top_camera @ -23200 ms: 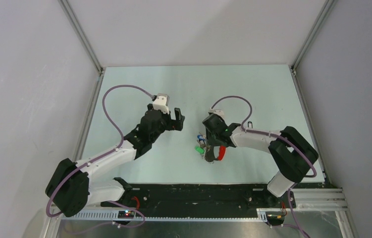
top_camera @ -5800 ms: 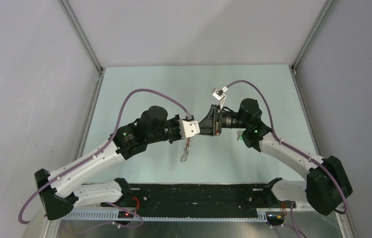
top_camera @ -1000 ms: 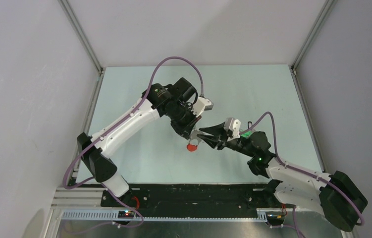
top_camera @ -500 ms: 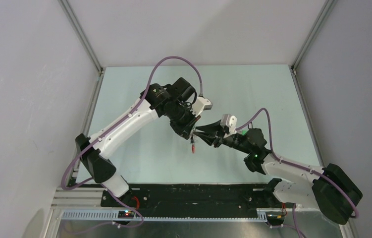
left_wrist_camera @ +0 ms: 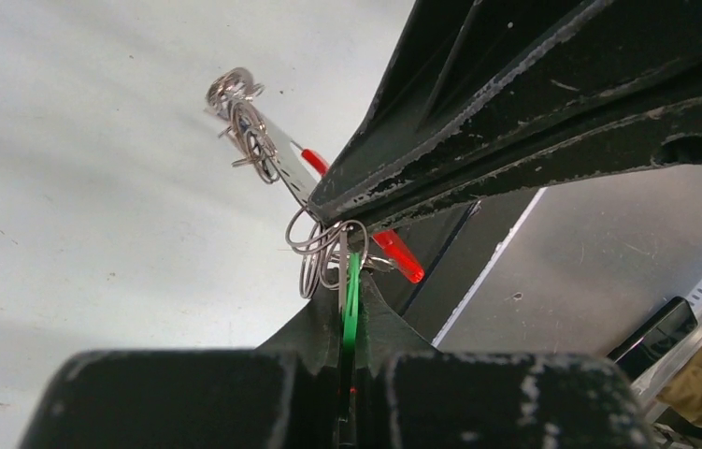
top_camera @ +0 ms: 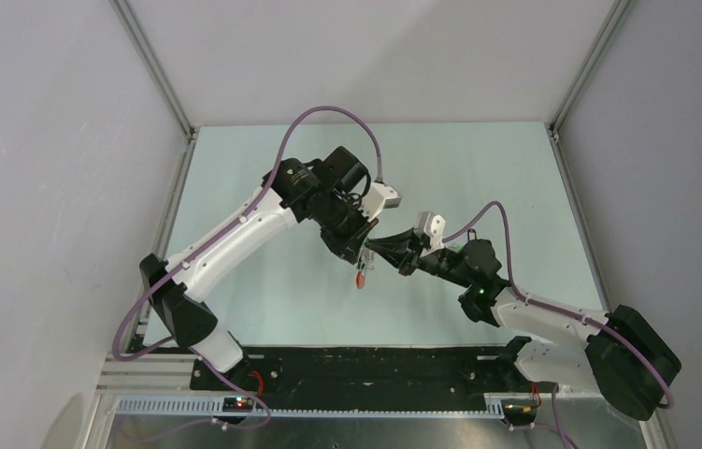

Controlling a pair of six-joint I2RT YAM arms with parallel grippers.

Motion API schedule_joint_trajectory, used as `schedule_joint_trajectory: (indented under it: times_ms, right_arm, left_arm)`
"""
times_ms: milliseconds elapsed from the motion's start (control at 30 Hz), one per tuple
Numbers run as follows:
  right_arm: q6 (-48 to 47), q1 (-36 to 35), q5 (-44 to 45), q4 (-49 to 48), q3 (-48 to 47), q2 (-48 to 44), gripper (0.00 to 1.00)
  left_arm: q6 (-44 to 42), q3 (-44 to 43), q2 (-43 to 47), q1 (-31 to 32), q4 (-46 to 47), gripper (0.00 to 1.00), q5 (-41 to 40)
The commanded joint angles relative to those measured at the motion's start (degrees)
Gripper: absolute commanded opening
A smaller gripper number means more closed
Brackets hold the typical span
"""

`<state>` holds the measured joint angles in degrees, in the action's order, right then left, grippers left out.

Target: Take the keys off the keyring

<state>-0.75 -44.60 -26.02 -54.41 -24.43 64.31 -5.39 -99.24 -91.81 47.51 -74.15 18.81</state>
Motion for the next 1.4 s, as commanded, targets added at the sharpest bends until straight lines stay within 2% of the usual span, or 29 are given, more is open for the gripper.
schedule_joint_trajectory:
  times_ms: [0, 133, 300, 500, 900, 1033, 1167, 1267, 1367]
  right_arm:
    - [0.1, 0.2, -1.0, 0.2, -2.8, -0.9, 0.00]
    - [-0.5, 0.2, -0.7, 5.5, -2.7, -4.4, 0.00]
    - [-1.5, 0.2, -0.7, 8.1, -2.3, -9.0, 0.00]
    - [-2.0, 0.1, -3.0, 5.6, -2.3, -11.7, 0.00]
    - [-2.5, -0.1, -4.6, 0.0, -2.3, -9.5, 0.00]
    - [-1.8, 0.0, -4.5, 1.7, -2.3, -10.7, 0.00]
    - [-2.4, 0.4, -0.5, 11.3, -2.3, -16.0, 0.00]
    - [-2.3, 0.9, 8.1, 16.8, -2.3, -19.3, 0.00]
    - [-2.5, 1.5, 19.4, 24.4, -2.3, -24.2, 0.00]
  left_arm:
    - [2.0, -2.8, 2.8, -0.7, 0.9, 0.00, 0.3]
    - [2.1, -2.3, 3.1, -4.0, 1.1, 0.00, 1.1]
    - [1.4, -0.6, 2.1, -4.8, 1.1, 0.00, 0.9]
    - [1.0, 1.6, 0.1, -4.7, 2.0, 0.00, 4.9]
    - [0.3, 2.3, -2.5, -2.5, 2.9, 0.00, 10.7]
    - [0.7, 2.9, -1.6, -3.1, 3.5, 0.00, 7.0]
    - [1.9, 4.6, 0.1, -6.2, 6.1, 0.00, 5.0]
    - [2.3, 4.8, 0.4, -6.6, 9.8, 0.00, 0.0]
    - [3.7, 6.3, -0.4, -6.9, 14.5, 0.00, -1.0]
